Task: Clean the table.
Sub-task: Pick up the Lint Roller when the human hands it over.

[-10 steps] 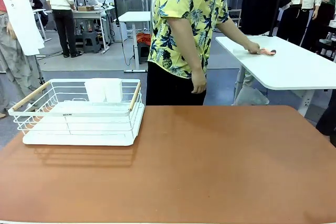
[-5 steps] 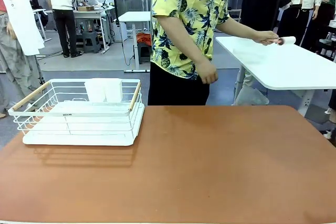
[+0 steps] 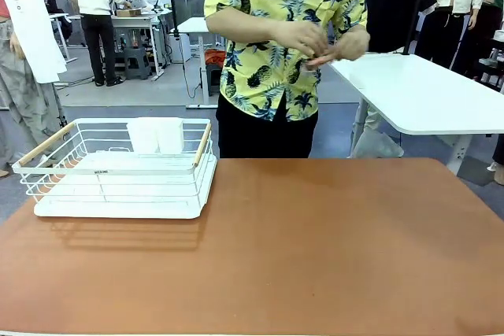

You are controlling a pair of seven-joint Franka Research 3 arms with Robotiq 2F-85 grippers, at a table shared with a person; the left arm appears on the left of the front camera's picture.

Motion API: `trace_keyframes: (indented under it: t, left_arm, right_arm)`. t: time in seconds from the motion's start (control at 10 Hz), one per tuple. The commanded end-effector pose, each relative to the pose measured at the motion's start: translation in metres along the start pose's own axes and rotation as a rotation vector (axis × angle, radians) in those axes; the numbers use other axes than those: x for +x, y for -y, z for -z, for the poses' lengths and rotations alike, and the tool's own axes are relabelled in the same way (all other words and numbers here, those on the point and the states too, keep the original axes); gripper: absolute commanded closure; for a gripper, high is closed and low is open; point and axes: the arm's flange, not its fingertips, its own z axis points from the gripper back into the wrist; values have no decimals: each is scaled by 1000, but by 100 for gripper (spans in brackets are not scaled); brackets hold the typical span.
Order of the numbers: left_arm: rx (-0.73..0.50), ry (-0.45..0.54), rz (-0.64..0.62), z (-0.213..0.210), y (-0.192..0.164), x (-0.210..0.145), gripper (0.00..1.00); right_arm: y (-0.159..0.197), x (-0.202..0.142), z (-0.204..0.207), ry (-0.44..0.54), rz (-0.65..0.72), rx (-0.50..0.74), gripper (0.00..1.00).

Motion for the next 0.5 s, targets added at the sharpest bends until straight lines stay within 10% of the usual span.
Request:
trace_keyframes:
  t: [0.0, 0.4]
  left_arm:
    - [-12, 7, 1, -2, 1, 0, 0]
    - [-12, 7, 1, -2, 1, 0, 0]
  right_arm:
    - [-2, 0, -1, 0, -5, 4, 0]
    - [-2, 0, -1, 0, -5, 4, 0]
